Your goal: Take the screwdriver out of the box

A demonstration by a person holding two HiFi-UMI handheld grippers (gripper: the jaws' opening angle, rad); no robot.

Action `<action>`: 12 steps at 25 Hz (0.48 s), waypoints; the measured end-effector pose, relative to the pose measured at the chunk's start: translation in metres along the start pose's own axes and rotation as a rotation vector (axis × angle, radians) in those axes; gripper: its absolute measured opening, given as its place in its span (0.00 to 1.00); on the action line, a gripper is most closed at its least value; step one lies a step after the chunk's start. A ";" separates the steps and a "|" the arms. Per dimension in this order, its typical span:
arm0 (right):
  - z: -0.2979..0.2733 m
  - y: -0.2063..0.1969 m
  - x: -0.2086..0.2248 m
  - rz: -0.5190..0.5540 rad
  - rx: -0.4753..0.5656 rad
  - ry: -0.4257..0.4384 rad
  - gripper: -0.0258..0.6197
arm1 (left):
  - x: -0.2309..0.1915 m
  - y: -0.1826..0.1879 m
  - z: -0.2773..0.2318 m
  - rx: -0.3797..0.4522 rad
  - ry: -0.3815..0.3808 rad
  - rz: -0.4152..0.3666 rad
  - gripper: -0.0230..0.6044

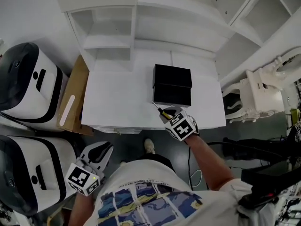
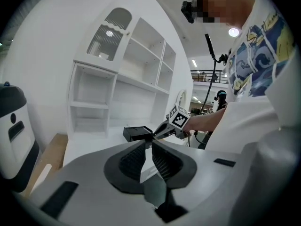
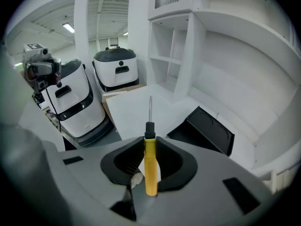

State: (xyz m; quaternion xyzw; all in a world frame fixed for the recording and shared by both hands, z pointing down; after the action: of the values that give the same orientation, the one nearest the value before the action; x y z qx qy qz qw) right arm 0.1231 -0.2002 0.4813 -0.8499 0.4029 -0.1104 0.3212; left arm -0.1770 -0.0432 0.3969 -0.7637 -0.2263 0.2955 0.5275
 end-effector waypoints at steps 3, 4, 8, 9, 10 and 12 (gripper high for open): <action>0.011 0.003 -0.028 0.000 0.029 0.015 0.19 | 0.003 -0.008 0.018 0.002 0.000 -0.001 0.11; 0.015 0.004 -0.038 0.000 0.039 0.020 0.19 | 0.004 -0.010 0.024 0.002 0.000 -0.001 0.11; 0.029 0.005 -0.075 0.003 0.069 0.044 0.19 | 0.007 -0.018 0.047 0.008 0.003 0.003 0.11; 0.032 0.005 -0.084 0.006 0.073 0.050 0.19 | 0.008 -0.020 0.051 0.010 0.004 0.005 0.11; 0.035 0.004 -0.091 0.009 0.075 0.056 0.19 | 0.009 -0.022 0.055 0.012 0.005 0.007 0.11; 0.041 0.002 -0.107 0.015 0.078 0.066 0.19 | 0.011 -0.027 0.062 0.014 0.002 0.008 0.11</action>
State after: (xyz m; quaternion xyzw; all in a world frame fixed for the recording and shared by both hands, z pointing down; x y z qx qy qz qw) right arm 0.0707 -0.1020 0.4564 -0.8296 0.4150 -0.1516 0.3414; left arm -0.2125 0.0149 0.4033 -0.7610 -0.2208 0.2984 0.5321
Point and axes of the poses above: the fingertips, and each gripper's own axes: z backward along the fingers, x to its right, y out of its top, the point moved 9 cm from there along z, backward along the fingers, and after that the axes turned 5 degrees about x, right-handed, at the moved point
